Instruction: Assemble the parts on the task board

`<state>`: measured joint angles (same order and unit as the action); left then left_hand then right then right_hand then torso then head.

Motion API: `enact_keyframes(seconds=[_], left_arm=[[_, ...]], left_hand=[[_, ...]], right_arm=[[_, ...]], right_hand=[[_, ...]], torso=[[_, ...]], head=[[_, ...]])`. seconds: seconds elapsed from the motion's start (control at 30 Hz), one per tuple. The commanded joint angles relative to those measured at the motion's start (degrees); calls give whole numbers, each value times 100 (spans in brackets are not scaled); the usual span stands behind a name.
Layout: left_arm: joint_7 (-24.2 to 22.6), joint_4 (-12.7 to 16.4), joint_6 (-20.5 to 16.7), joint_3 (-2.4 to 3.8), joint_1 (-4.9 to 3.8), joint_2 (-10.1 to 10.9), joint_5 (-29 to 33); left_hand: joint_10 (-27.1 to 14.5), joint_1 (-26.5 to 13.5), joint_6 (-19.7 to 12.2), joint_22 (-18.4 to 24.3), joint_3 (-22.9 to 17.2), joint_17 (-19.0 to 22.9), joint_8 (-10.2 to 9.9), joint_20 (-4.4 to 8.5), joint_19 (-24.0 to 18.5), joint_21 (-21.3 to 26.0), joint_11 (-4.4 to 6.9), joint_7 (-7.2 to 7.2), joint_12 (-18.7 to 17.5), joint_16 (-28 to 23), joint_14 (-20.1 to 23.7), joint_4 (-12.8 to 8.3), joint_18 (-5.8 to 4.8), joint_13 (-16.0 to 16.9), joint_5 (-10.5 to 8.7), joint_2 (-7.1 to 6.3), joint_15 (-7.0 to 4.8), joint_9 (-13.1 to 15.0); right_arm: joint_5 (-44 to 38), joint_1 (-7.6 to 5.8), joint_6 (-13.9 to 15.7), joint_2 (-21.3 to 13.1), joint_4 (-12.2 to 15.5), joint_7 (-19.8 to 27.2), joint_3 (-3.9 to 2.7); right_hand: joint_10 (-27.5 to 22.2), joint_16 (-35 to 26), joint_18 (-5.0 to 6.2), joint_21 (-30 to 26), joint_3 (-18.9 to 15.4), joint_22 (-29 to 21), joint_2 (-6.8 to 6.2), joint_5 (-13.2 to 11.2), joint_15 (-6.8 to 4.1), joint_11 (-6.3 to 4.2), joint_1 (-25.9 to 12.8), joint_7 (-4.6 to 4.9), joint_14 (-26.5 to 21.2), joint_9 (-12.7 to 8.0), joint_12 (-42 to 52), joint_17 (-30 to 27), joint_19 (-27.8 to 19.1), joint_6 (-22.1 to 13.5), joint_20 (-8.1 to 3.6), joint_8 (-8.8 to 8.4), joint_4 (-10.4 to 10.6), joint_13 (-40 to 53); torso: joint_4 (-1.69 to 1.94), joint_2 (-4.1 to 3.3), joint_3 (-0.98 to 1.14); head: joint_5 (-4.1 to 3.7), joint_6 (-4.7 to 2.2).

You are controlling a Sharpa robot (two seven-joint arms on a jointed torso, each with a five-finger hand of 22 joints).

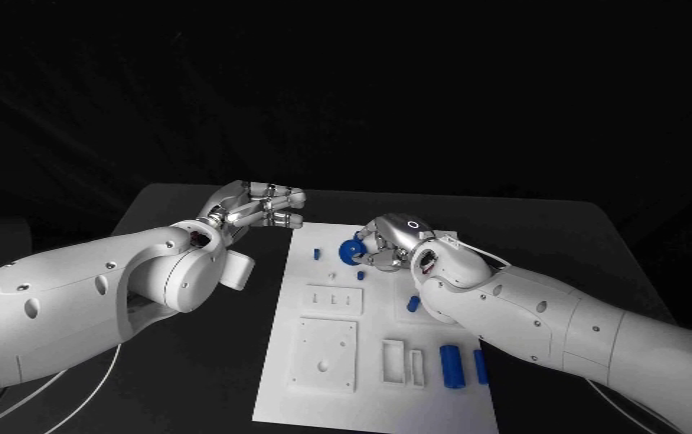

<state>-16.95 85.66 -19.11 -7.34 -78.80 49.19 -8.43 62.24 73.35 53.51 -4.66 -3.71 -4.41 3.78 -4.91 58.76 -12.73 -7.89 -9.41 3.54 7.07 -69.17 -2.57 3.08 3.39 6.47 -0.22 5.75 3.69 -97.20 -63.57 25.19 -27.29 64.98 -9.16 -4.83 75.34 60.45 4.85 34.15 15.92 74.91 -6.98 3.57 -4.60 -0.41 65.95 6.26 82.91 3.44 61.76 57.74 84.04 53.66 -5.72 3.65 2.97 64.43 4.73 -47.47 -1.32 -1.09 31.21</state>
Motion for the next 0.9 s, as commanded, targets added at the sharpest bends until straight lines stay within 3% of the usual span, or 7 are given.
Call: enact_keyframes(seconds=[0.03,0.23,0.43,0.6,0.63,0.77,0.9], left_arm=[[-53,3,42,4,-10,7,-32],[-57,-1,43,4,-11,32,-32],[-62,-72,93,4,-11,27,-31],[-55,-141,138,3,-11,11,-31],[-54,-152,146,3,-11,10,-31],[-48,-174,171,2,-10,14,-31],[-43,-180,194,2,-10,17,-31]], left_hand=[[-23,4,26,5,12,0,-13,-6,-36,-39,-1,-5,0,1,8,33,-3,8,7,51,9,5],[-26,12,28,6,13,0,-12,-9,-38,-38,-1,-4,1,0,10,49,-3,8,9,31,9,5],[-1,26,71,7,6,0,-6,-8,-41,-36,7,4,2,-1,12,38,-3,8,5,29,8,9],[40,25,100,7,7,0,-8,-8,-43,-35,9,9,1,-2,12,29,-7,8,1,35,7,9],[53,26,110,7,6,0,-6,-7,-42,-35,12,13,2,-3,12,26,-7,8,-1,39,7,9],[58,30,114,7,6,0,-8,-6,-43,-35,14,15,0,-3,11,19,-8,7,-1,42,6,9],[58,30,114,7,6,0,-8,-6,-43,-35,14,15,0,-3,11,19,-8,7,-1,42,6,9]], right_arm=[[398,-8,683,-72,124,218,-71],[829,-8,673,-411,432,548,-359],[1626,-9,67,-996,636,1356,-615],[1932,-9,-473,-1375,619,1765,-676],[1968,-8,-553,-1443,607,1826,-683],[2065,11,-788,-1659,518,1990,-698],[2096,48,-945,-1776,434,2047,-702]], right_hand=[[3,-15,74,16,-82,67,-76,-35,39,37,69,3,-2,-4,2,-16,278,-60,32,-27,39,-15],[-8,-9,96,19,-399,69,0,42,59,53,224,17,-4,-4,20,-21,277,6,46,-29,2,-20],[-37,-8,72,-5,-619,86,285,841,46,49,733,20,-9,5,59,-3,264,401,46,-20,-940,17],[-40,8,29,12,-680,135,430,1063,39,43,661,9,-11,11,72,35,258,547,33,-12,-1369,18],[-34,0,15,-15,-861,170,564,1098,38,38,592,7,-11,7,90,49,256,551,25,-21,-1583,20],[-56,-7,16,-37,-917,182,526,1504,38,36,614,-4,-9,11,56,50,257,593,30,-11,-1667,-7],[-62,-21,12,-58,-904,193,532,1592,38,30,619,-11,-11,11,43,44,256,627,30,-11,-1733,-21]], torso=[[-4,-6,9],[-35,18,11],[-124,67,52],[-198,98,95],[-209,99,105],[-241,88,137],[-258,85,154]], head=[[-11,-18],[-36,-32],[-26,-27],[-55,-22],[-65,-22],[-110,-33],[-171,-34]])
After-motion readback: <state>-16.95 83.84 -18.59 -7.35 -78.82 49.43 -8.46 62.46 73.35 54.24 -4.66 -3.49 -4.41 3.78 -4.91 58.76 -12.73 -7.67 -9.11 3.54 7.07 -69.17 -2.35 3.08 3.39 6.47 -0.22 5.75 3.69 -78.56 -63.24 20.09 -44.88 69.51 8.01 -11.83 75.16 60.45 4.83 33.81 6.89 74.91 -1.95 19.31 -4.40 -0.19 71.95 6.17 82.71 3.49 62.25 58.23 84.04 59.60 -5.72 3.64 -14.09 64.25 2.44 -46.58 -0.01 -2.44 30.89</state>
